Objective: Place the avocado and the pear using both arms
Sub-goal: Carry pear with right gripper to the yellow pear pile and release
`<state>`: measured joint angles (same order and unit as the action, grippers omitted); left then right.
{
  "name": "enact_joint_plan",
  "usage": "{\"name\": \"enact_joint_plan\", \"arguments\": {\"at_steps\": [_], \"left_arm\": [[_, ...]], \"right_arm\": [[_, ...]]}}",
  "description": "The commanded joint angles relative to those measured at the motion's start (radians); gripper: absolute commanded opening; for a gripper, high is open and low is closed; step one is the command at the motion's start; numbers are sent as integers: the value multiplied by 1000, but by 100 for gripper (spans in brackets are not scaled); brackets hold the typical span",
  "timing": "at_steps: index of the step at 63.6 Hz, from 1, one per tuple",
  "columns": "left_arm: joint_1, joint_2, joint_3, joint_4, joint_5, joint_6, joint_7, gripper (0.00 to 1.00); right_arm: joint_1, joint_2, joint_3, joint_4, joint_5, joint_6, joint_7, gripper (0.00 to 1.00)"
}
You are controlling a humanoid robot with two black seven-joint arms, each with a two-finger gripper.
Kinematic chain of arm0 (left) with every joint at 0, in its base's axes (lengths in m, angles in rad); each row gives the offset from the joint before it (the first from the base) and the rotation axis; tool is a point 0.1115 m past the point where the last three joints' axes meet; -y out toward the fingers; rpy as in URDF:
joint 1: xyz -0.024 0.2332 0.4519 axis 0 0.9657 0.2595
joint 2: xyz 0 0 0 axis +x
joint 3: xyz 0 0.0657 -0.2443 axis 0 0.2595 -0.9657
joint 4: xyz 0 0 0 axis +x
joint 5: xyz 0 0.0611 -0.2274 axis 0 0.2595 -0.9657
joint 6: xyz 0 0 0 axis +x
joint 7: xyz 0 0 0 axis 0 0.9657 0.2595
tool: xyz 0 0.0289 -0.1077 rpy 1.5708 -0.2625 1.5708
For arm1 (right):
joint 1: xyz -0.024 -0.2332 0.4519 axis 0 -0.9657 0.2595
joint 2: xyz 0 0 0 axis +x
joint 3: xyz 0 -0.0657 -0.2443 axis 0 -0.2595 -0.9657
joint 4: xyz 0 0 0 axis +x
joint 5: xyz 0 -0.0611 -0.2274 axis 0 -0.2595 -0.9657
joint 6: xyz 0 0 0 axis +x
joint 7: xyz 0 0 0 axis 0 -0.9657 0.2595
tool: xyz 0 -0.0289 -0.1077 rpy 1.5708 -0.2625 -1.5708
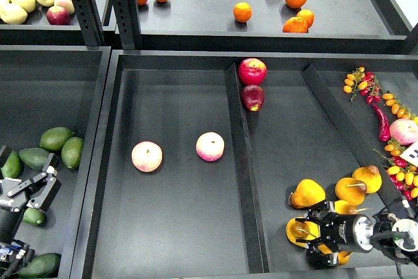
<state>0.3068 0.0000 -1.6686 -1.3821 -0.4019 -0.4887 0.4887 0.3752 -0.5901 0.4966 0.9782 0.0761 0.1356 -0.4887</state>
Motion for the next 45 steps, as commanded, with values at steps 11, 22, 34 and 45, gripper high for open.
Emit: {"name": "enact_joint_plan", "arguments": {"at_steps": [11, 22, 34, 45], "left_arm": [[0, 0, 3, 0, 0, 0, 0, 99], [0, 0, 3, 0, 0, 0, 0, 99], [0, 0, 3, 0, 0, 0, 0, 99], [0, 0, 4, 0, 0, 0, 0, 99]], "right_arm": [[1, 3, 22, -27, 1, -14, 0, 78], [2, 6, 36, -26, 4, -25, 0, 86], [4, 12, 89, -3, 24, -80, 0, 89], [14, 26, 109, 39, 47, -125, 0, 90]]}}
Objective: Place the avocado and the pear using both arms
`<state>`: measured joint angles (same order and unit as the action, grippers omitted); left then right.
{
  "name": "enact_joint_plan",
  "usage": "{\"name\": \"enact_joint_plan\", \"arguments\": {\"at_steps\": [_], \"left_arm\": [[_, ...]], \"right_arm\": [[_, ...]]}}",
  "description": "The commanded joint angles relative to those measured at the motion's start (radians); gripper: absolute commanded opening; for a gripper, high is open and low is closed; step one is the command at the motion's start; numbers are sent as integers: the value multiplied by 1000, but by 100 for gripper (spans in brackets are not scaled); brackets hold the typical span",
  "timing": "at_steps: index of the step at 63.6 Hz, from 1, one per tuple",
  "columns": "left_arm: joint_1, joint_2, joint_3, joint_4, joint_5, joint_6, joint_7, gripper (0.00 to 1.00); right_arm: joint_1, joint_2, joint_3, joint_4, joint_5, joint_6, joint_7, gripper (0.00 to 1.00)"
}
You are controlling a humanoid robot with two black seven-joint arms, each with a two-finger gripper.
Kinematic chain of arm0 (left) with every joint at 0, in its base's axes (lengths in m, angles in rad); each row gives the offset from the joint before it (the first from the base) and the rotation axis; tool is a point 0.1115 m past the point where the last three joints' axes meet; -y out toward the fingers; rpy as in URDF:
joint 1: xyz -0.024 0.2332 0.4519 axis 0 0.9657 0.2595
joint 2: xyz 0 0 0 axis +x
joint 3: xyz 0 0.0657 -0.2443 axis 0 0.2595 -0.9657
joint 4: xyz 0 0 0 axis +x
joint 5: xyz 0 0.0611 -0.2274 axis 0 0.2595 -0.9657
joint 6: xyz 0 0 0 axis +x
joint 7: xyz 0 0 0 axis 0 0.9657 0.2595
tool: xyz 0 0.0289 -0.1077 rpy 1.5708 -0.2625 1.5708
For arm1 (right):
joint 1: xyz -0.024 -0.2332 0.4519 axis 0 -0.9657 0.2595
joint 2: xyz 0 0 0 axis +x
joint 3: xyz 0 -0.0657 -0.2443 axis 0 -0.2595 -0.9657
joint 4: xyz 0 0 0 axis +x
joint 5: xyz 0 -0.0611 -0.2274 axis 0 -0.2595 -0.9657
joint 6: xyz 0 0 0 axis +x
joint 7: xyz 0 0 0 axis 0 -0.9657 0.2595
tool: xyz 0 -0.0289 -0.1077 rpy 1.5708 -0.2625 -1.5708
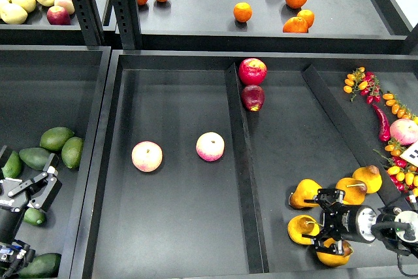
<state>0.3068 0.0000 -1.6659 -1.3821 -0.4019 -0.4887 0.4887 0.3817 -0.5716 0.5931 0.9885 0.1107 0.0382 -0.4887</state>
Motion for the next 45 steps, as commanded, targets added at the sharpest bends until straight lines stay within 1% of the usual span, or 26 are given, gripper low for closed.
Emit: {"name": "enact_joint_plan", "arguments": {"at_steps": [1, 13, 23, 28, 34, 36, 40, 45], "left_arm": [[0, 0, 2, 0, 0, 0, 0, 99], [0, 0, 6, 0, 0, 0, 0, 99], [0, 0, 9, 0, 0, 0, 0, 99], [0, 0, 11, 0, 0, 0, 0, 99], [0, 0, 15, 0, 0, 0, 0, 99], [0, 0, 15, 0, 0, 0, 0, 99], [-2, 0, 15, 0, 0, 0, 0, 99], [-2, 0, 15, 0, 0, 0, 0, 99]], "right_arm": [[9, 7, 13, 32, 14, -31, 0, 90], [20, 24, 22, 76, 33, -78, 0, 90], [31, 61, 79, 99, 44, -121, 0, 91], [43, 107, 119, 102, 50, -166, 0, 93], [57, 185, 187, 104, 50, -247, 0, 98], [62, 206, 211, 99, 50, -265, 0, 98], [65, 260, 270, 90, 46, -291, 0, 98], [65, 314, 335, 61, 44, -294, 0, 98]]}}
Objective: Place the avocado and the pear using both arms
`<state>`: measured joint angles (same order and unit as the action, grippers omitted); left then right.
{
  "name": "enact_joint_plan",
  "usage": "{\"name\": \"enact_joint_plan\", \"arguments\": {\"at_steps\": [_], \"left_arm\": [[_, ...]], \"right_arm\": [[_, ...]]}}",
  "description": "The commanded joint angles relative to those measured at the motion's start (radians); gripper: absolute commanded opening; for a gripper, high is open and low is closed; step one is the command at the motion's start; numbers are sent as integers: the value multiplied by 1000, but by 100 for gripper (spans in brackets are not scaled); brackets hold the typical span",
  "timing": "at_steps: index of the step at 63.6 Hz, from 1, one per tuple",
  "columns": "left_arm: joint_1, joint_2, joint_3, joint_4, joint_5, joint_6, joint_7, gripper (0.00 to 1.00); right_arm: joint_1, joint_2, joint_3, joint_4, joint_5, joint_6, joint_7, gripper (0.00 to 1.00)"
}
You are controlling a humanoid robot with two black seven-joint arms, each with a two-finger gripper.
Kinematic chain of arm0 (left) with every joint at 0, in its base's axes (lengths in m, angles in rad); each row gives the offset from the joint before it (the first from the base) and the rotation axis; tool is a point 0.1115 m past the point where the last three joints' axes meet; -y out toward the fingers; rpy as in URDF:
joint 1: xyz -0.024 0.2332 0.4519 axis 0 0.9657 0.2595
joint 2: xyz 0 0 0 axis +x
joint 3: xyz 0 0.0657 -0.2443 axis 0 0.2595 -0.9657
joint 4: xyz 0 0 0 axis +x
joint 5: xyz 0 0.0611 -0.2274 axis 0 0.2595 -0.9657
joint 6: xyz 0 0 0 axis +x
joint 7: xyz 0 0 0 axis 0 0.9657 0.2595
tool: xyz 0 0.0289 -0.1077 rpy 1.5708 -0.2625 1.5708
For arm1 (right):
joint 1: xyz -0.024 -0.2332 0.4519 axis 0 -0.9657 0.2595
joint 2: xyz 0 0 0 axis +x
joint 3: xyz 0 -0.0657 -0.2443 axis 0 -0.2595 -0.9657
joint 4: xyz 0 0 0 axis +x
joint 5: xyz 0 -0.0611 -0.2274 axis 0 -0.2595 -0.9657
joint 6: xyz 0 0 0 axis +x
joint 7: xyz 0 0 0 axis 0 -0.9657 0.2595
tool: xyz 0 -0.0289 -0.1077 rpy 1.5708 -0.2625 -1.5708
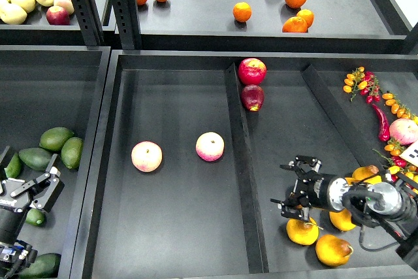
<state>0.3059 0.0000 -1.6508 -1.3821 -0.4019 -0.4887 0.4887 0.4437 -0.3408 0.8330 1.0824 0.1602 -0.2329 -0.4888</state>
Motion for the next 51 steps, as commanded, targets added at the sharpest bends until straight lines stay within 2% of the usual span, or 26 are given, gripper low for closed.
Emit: {"name": "enact_joint_plan", "arguments": {"at_steps": [1, 21, 33, 45, 51], "left_arm": [[-1, 0, 0, -2, 0, 0, 0, 99], [-4, 0, 8, 0, 12, 0, 0, 99], [-22, 0, 29, 14, 20, 0, 0, 99], [-67, 0, 36, 31, 31, 0, 0, 99], [-108, 0, 37, 43, 32, 0, 0, 99]], "right_arm": [[3, 91, 104, -39, -5, -23, 0, 98], [4, 298, 440, -217, -10, 29, 0, 99], [-2, 332, 503, -292, -11, 150, 0, 100], [-23, 332, 511, -325, -10, 342, 0, 100], [-25, 332, 524, -328, -5, 375, 0, 100]]}}
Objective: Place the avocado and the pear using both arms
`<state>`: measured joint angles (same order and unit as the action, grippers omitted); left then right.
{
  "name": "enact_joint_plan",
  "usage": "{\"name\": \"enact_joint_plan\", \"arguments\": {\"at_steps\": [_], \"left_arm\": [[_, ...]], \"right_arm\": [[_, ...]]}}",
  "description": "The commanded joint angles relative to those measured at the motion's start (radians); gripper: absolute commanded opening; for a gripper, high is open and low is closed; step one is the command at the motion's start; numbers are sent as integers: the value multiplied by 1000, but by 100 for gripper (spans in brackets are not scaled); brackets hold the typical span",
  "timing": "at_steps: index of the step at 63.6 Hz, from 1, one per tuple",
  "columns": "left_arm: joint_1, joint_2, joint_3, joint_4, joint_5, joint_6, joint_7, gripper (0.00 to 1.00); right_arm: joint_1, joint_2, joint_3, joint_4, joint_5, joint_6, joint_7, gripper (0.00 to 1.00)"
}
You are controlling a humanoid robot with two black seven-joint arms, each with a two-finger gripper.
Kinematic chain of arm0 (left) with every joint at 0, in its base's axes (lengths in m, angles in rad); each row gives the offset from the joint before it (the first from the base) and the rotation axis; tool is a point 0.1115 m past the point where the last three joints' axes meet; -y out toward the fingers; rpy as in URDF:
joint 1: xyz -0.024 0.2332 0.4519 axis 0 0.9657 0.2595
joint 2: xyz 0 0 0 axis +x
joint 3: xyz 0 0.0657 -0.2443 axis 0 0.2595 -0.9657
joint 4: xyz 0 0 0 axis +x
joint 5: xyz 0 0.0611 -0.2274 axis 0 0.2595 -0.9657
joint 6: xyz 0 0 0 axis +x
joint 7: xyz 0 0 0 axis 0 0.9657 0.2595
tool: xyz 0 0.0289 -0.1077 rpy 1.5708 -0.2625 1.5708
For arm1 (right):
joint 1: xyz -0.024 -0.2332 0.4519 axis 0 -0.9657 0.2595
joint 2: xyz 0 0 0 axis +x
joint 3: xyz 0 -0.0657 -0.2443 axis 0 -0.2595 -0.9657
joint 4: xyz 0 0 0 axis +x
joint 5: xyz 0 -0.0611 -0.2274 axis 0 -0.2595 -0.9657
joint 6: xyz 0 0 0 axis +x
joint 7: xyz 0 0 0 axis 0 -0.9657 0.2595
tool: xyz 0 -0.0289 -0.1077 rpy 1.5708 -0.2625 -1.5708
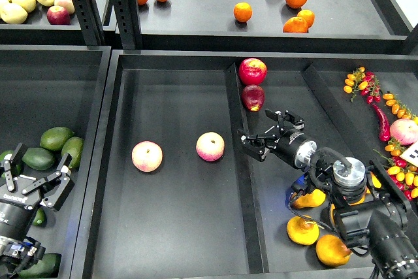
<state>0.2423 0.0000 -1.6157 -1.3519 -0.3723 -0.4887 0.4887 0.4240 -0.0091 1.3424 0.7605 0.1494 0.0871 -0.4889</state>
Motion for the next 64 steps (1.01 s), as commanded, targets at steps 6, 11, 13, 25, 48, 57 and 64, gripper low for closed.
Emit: {"name": "enact_joint_plan", "arguments": {"at_steps": [6, 11, 13, 25, 48, 57, 64], "left_arm": [[-109, 0, 0, 31, 4, 0, 0, 99], [-159, 0, -4, 42, 4, 0, 0, 99], [-179, 0, -12, 43, 4, 0, 0, 99], [-314, 0, -35, 46, 7, 0, 0, 99], [-505, 0, -59, 264, 7, 41, 0, 99], [-503, 0, -61, 358, 7, 33, 0, 99], [-472, 0, -61, 364, 7, 32, 0, 99]], "right_arm": [[-8, 9, 57, -7, 19, 57, 0, 100], [-27, 9, 92, 2, 39, 65, 0, 100], [-28, 9, 104, 6, 47, 68, 0, 100], [2, 9, 193, 29, 59, 187, 3, 100], [73, 9, 166, 22, 64, 206, 151, 100], [25, 9, 155, -38, 65, 236, 150, 100], [-53, 9, 152, -37, 91, 283, 153, 100]]}}
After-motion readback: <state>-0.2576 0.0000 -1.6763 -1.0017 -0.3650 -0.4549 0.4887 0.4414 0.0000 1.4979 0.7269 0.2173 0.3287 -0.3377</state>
